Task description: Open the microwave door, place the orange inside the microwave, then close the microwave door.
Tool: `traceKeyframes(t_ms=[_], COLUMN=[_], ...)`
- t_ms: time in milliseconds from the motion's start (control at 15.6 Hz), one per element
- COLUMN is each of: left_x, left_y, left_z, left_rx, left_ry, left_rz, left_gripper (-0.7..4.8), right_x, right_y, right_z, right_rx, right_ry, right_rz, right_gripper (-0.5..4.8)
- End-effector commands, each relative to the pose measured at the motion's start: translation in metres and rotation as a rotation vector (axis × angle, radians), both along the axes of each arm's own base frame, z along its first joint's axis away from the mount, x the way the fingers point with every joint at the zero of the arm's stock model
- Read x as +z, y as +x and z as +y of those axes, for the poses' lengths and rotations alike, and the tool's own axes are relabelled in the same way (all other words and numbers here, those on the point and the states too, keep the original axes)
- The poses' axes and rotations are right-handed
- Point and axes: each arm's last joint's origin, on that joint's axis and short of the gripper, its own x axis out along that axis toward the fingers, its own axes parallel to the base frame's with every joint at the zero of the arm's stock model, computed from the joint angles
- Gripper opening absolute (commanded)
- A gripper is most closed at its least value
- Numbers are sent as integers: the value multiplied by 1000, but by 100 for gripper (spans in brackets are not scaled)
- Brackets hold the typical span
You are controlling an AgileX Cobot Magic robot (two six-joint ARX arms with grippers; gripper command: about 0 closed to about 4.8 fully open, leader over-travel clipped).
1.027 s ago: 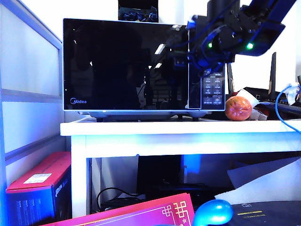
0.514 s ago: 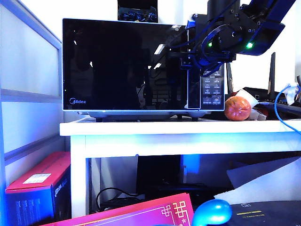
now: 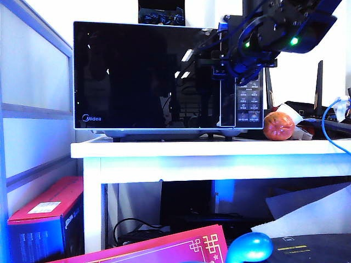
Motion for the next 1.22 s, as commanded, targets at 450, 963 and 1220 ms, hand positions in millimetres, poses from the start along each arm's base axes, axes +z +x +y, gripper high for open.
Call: traceKeyframes(t_ms=[450,963,1220], left_x=[3,1,-1], left_y=[-1,4,7], left_z=[0,-1,-2], left_rx=[-2,-2,-1], left_ry=[-6,-9,-9], left_rz=[-19,-26,-25], left_gripper=[-5,-5,-5], right_x=[29,37,42], right_y=[-14,-20,-22], right_z=[-3,-1,-2], right_rx=[9,75,76], right_ry=[-28,-31,-28], right_rz=[-37,-38,-45], right_gripper=[134,333,333])
